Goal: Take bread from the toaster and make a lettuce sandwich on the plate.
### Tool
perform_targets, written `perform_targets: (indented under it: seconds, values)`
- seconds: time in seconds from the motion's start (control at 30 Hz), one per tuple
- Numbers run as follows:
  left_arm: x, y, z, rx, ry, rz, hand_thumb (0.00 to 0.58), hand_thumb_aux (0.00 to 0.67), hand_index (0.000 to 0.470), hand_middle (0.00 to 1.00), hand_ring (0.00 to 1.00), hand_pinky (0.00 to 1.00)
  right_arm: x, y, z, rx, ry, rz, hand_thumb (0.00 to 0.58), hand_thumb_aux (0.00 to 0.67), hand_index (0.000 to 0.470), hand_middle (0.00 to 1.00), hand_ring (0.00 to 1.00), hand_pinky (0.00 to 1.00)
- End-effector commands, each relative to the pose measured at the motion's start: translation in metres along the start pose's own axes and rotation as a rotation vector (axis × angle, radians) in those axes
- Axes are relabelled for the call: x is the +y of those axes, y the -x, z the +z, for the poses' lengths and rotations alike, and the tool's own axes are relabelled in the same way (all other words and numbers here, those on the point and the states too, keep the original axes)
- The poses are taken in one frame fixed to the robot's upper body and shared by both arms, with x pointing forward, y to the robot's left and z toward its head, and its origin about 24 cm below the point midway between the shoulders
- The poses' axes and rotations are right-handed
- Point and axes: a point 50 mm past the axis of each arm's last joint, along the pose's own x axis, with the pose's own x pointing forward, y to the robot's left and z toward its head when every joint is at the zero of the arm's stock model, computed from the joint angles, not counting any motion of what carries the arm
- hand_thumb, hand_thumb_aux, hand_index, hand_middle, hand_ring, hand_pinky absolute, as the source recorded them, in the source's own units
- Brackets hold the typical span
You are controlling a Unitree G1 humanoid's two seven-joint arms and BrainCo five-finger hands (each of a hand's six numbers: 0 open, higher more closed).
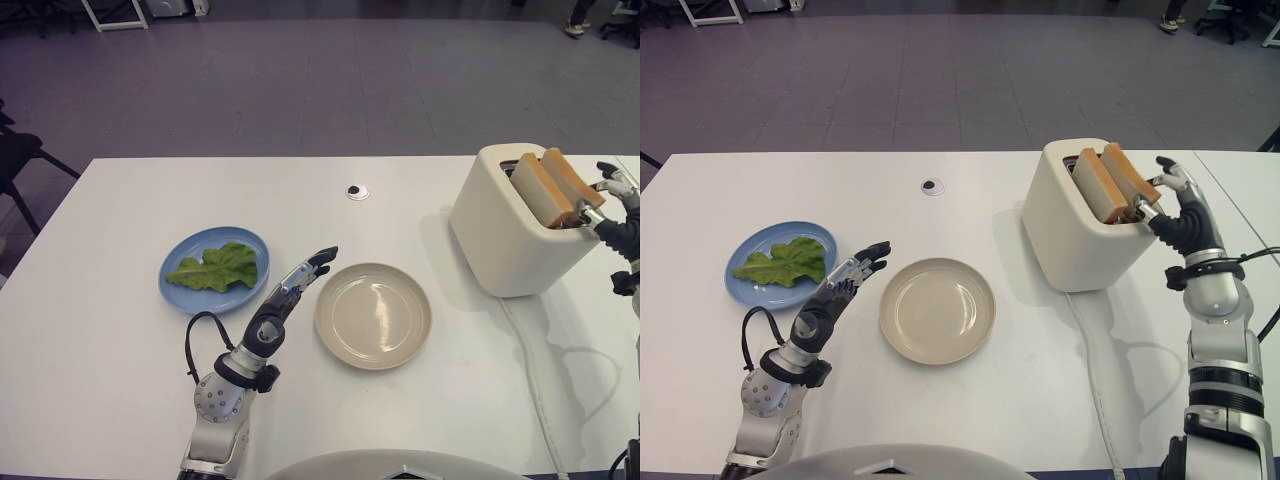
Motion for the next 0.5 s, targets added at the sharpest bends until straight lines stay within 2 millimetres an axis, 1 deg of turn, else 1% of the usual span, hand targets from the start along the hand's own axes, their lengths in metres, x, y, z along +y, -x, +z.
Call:
perform_targets:
  seconds: [0.03,0.07,0.13,0.17,0.23,0.27,0.3,0.4,0.43,0.5]
  values:
    - [0.0,-0.001,-0.001,0.0,0.002,0.006,0.0,0.0,0.0,0.0,0.0,0.0,-0.04,-0.022,0.047,-0.185,-0.179,-0.134,0.58,0.67,0.47,0.0,0.0,0.0]
    - [0.0,-0.001,-0.001,-0.001,0.003,0.008,0.0,0.0,0.0,0.0,0.0,0.0,-0.049,-0.025,0.059,-0.233,-0.223,-0.152,0.58,0.67,0.47,0.0,0.0,0.0]
    - [0.0,-0.001,-0.001,-0.003,0.004,0.01,0.0,0.0,0.0,0.0,0.0,0.0,-0.061,-0.029,0.077,-0.297,-0.279,-0.157,0.58,0.67,0.47,0.0,0.0,0.0]
    - [0.0,-0.002,-0.001,-0.004,0.004,0.011,0.0,0.0,0.0,0.0,0.0,0.0,-0.064,-0.03,0.084,-0.322,-0.313,-0.143,0.58,0.67,0.47,0.0,0.0,0.0]
    - [-0.001,-0.002,-0.001,-0.007,0.006,0.012,0.0,0.0,0.0,0.0,0.0,0.0,-0.063,-0.03,0.098,-0.365,-0.381,-0.08,0.58,0.67,0.47,0.0,0.0,0.0]
    - [-0.001,-0.003,-0.001,-0.008,0.007,0.012,0.0,0.0,0.0,0.0,0.0,0.0,-0.056,-0.028,0.104,-0.382,-0.412,-0.017,0.58,0.67,0.47,0.0,0.0,0.0]
    - [-0.001,-0.003,-0.001,-0.009,0.008,0.011,0.0,0.0,0.0,0.0,0.0,0.0,-0.046,-0.024,0.111,-0.396,-0.454,0.064,0.58,0.67,0.47,0.0,0.0,0.0]
    - [-0.001,-0.003,-0.001,-0.012,0.008,0.015,0.0,0.0,0.0,0.0,0.0,0.0,-0.001,-0.002,0.132,-0.417,-0.59,0.391,0.58,0.67,0.47,0.0,0.0,0.0]
    - [0.0,-0.003,-0.001,-0.014,0.008,0.018,0.0,0.0,0.0,0.0,0.0,0.0,0.013,0.005,0.137,-0.411,-0.628,0.486,0.58,0.67,0.47,0.0,0.0,0.0]
    - [0.002,-0.003,0.0,-0.017,0.008,0.027,0.0,0.0,0.0,0.0,0.0,0.0,0.037,0.017,0.142,-0.389,-0.652,0.63,0.58,0.67,0.47,0.0,0.0,0.0]
